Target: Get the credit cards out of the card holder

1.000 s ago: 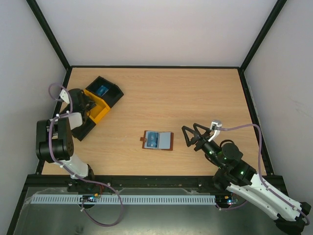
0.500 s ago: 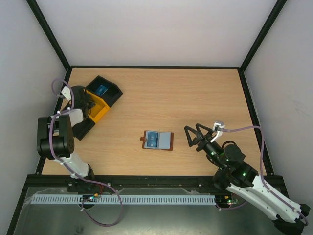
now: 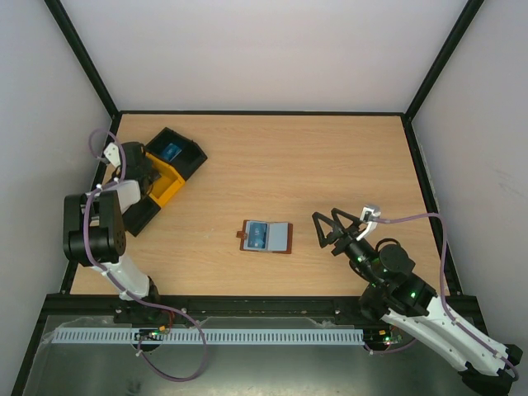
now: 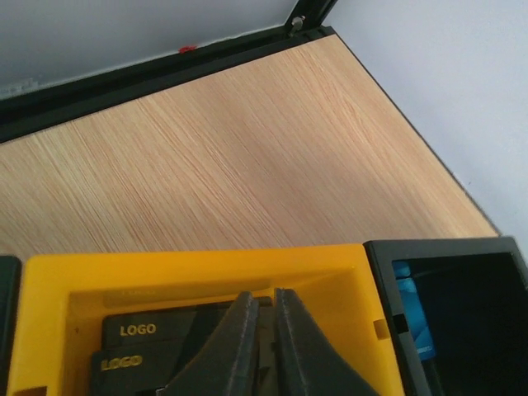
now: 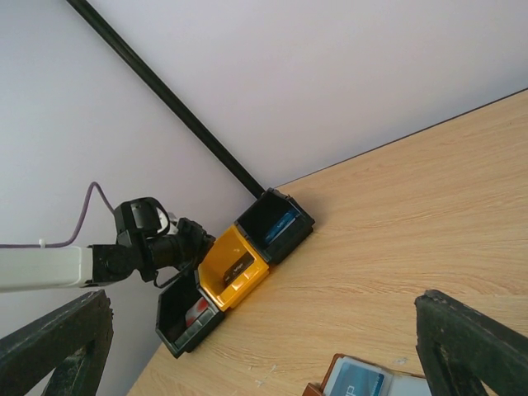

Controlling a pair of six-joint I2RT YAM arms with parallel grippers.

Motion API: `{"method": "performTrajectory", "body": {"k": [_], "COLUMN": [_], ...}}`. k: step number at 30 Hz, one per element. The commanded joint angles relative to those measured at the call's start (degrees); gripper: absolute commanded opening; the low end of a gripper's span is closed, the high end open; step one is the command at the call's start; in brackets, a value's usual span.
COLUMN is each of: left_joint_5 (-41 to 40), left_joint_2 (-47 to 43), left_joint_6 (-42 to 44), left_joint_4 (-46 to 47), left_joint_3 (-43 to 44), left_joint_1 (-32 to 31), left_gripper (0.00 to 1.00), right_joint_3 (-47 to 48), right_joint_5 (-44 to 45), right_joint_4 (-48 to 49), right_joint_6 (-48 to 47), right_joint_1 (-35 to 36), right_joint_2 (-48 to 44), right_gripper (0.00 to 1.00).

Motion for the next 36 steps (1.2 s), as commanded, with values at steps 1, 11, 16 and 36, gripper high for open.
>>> {"method": "performTrajectory", "body": {"k": [1,11,16,36], "left_joint_5": [-2.0,4.4,10.8,34.8], "left_joint_2": [0.6,-4.4,-8.1,-25.8], "left_joint_6": [1.8,2.3,4.2,9.4], "left_joint_4": [-1.3,-8.7,-15.3,-18.8], "left_joint_3": [1.6,4.5,6.7,-9.2], "left_joint_1": [0.0,-0.4,-1.7,-16.9], "left_gripper": [0.15,0.56,0.69,0.79], "right_joint_3": [0.8,1.1,2.4,-0.7], "right_joint_5": [1.2,6.0,5.8,-7.7], "right_joint_4": [-0.6,-5.5,-9.6,-2.3], "right_joint_6": [0.1,7.0,9.2,10.8], "right_joint_1": [-0.1,-0.1,-0.1,-0.1], "right_joint_2": [-0.8,0.1,4.4,22.3], "right_gripper": [0.98,0.98,0.97,0.63]}}
